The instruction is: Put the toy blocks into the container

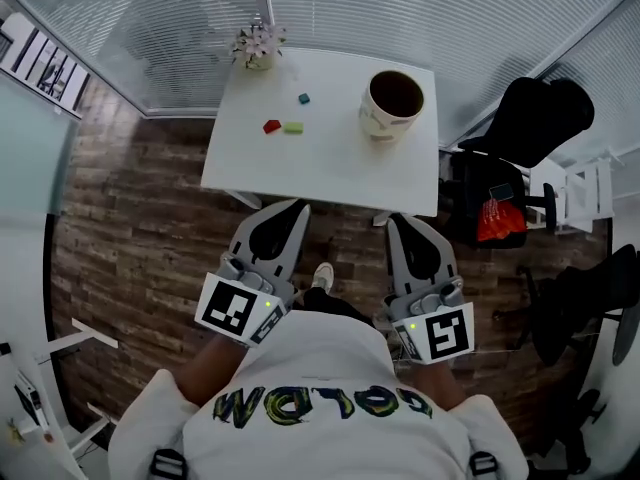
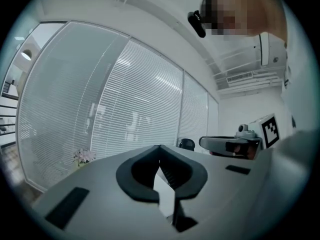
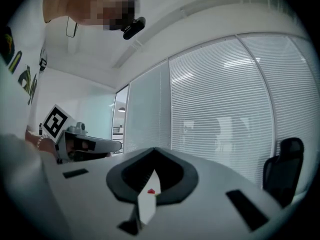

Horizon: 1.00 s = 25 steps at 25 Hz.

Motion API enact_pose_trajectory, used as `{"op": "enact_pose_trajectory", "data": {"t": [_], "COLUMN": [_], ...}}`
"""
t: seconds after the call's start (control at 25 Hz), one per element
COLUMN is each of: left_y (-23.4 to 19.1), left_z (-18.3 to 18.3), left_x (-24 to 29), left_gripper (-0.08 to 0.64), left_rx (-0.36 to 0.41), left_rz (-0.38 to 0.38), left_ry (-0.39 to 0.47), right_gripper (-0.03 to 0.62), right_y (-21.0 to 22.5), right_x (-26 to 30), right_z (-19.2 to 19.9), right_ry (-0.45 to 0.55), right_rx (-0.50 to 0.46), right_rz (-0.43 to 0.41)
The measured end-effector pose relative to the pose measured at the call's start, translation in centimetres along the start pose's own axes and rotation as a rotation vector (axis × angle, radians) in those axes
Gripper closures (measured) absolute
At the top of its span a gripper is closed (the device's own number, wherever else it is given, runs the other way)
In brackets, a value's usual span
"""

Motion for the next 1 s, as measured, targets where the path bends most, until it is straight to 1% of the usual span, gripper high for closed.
{"op": "enact_pose_trajectory", "data": {"t": [0.2,0.52,0.76,1.0], "left_y": [-0.6,-1.9,-4.9,-9.0], "left_z": [-0.1,0.0,0.6,0.8], "left_x": [2.3,5.7,8.6,11.8], "left_gripper": [0.548,0.548,0.548,0.548], "left_rx": [0.001,-0.003,-0.007,-0.016], "left_rz": [-0.029,-0.031,-0.034,-0.019], "left_ry": [-0.012,-0.002,0.004,0.004], "right_gripper": [0.584,0.584,0.584,0.584], "right_y": [2.2,4.4,5.9,7.1], "right_x": [1.4,4.1,7.6,12.7], "right_z": [-0.8,-1.0,-1.1,-1.5], "right_ry": [0.001,-0.001,-0.003,-0.005], "right_rx": [-0.002,-0.002,-0.010,-0.010], "right_rz": [-0.020,-0.039,-0.036,-0.028]}}
Point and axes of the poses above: the fingertips, and each gripper's own axes: x forward along the fingers, y to its right, z out of its underside, the point moved 5 cm from there along -x, backward along the fingers, and after that the axes turned 14 degrees about x, right-handed, at the moved point
